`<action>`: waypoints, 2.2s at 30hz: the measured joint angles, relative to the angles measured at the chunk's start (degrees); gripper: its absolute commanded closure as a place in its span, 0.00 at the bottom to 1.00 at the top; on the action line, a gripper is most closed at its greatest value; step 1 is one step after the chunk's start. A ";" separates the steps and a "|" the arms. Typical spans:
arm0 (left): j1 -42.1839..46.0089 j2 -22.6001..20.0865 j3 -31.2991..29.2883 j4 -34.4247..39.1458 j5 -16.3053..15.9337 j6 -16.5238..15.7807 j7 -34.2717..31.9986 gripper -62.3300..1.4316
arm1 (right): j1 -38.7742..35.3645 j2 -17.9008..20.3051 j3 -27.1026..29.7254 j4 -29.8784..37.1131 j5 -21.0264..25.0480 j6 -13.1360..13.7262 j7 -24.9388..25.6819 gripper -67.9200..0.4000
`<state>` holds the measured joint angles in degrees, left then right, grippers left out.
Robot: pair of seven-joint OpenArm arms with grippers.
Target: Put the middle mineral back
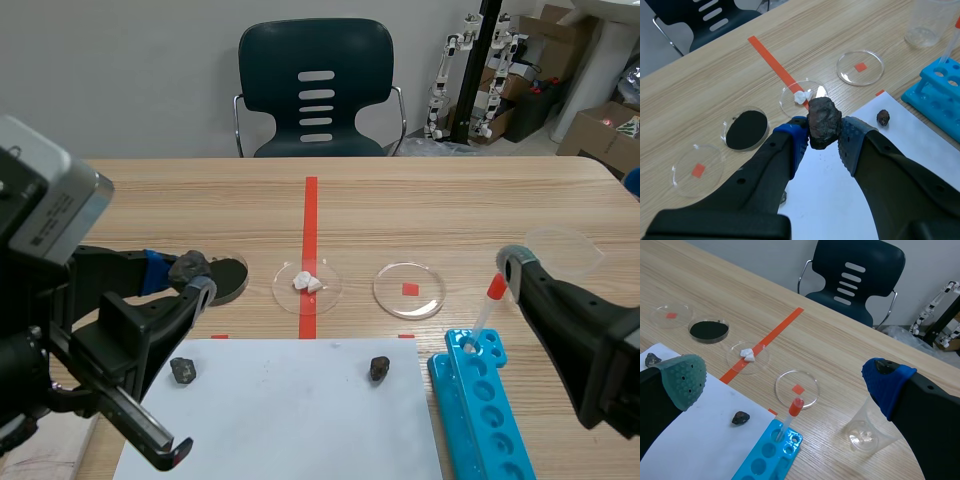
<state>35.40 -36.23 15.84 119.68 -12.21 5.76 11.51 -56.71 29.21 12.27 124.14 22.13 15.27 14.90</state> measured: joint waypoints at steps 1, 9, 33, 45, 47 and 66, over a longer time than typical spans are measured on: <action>0.00 0.00 0.00 0.00 0.00 0.00 -0.02 0.80 | 0.00 0.00 0.00 0.00 0.00 0.00 0.00 0.00; 0.00 0.00 0.00 0.00 0.00 0.00 -0.02 0.80 | 0.00 0.00 0.00 0.00 0.00 0.00 0.00 0.00; 0.00 0.00 0.00 0.00 0.00 0.00 -0.02 0.80 | 0.00 0.00 0.00 0.00 0.00 0.00 0.00 0.00; 0.00 0.00 0.00 0.00 0.00 0.00 -0.02 0.80 | 0.00 0.00 0.00 0.00 0.00 0.00 0.00 0.00; 0.00 0.00 0.00 0.00 0.00 0.00 -0.02 0.80 | 0.00 0.00 0.00 0.00 0.00 0.00 0.00 0.00; -0.02 0.98 0.00 0.00 -6.25 1.05 14.21 0.80 | 0.00 0.00 0.00 0.00 0.00 0.02 0.02 0.00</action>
<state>35.38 -35.24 15.84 119.68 -18.46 6.81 25.71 -56.71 29.21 12.27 124.14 22.13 15.29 14.92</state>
